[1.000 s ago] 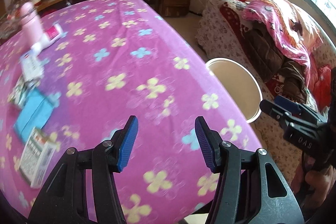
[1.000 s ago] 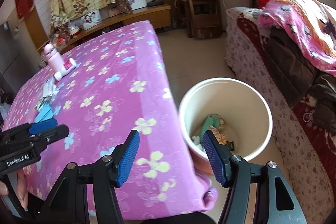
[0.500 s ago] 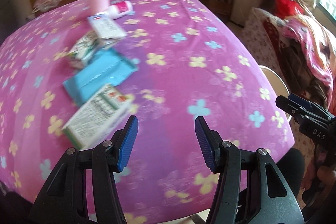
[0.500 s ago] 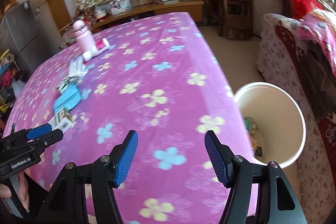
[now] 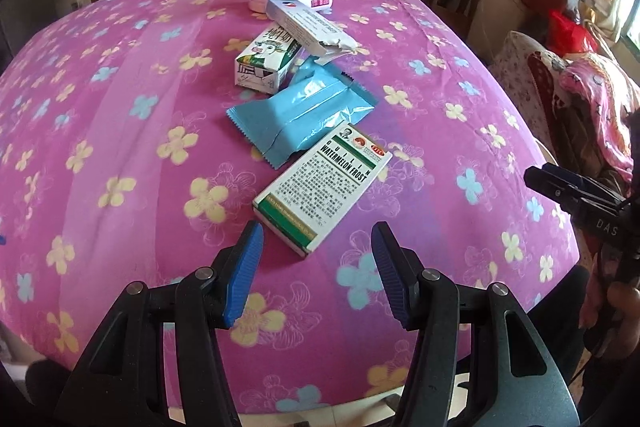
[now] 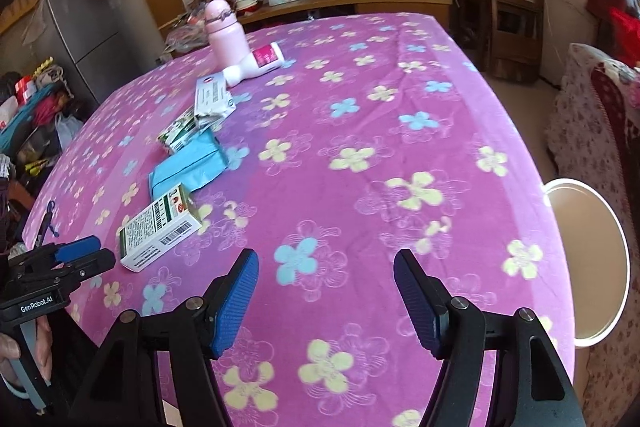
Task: Collect trash
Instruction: 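Grasp the Watermelon Frost box with the left gripper while the right gripper grasps the white tablet box, then carry both medicine boxes over the bucket and open both grippers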
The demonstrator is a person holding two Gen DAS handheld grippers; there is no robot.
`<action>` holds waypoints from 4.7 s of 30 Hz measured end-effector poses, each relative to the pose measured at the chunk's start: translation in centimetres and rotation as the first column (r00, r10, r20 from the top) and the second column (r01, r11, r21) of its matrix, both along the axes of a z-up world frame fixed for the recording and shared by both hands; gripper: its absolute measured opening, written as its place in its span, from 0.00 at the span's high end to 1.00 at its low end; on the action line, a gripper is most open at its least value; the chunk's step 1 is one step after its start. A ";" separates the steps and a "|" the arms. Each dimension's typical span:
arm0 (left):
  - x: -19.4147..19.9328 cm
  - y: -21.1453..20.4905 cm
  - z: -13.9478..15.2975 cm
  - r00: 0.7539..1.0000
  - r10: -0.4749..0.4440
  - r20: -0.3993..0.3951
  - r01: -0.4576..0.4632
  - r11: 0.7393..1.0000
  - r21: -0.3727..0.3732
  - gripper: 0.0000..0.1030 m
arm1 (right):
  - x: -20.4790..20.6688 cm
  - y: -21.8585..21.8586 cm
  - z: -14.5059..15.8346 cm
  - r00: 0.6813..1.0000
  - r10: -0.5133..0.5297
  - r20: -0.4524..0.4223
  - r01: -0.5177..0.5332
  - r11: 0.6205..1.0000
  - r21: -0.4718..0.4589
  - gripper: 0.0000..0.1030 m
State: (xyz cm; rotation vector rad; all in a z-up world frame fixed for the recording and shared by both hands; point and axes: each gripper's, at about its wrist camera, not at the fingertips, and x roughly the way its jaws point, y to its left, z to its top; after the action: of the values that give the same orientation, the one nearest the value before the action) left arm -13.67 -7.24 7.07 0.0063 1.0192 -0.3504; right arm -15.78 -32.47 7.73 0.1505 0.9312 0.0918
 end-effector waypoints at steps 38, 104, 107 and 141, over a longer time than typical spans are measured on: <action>6.6 -4.3 -4.1 0.977 -0.186 -0.101 0.200 0.969 0.143 0.33 | 6.0 3.1 -1.1 0.997 0.065 -0.048 -0.063 0.997 0.037 0.34; 2.8 -20.2 1.2 0.973 -0.230 -0.012 0.227 0.967 -0.112 0.46 | -2.1 -13.3 1.4 0.984 -0.170 0.051 0.171 0.985 -0.013 0.57; 2.8 -22.1 1.2 0.968 -0.251 -0.011 0.248 0.962 -0.112 0.46 | -2.8 -15.1 1.3 0.978 -0.205 0.048 0.205 0.979 -0.008 0.57; 2.7 -41.6 -0.3 0.892 -0.449 -0.054 0.436 0.886 -0.158 0.46 | -7.5 -31.6 -5.3 0.858 -0.507 -0.084 0.510 0.860 0.021 0.56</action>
State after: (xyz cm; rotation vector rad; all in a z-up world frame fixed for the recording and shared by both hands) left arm -10.94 -48.81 6.78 0.0982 1.0758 -0.8497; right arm -23.25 -64.05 2.46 0.4399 0.9383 -0.3902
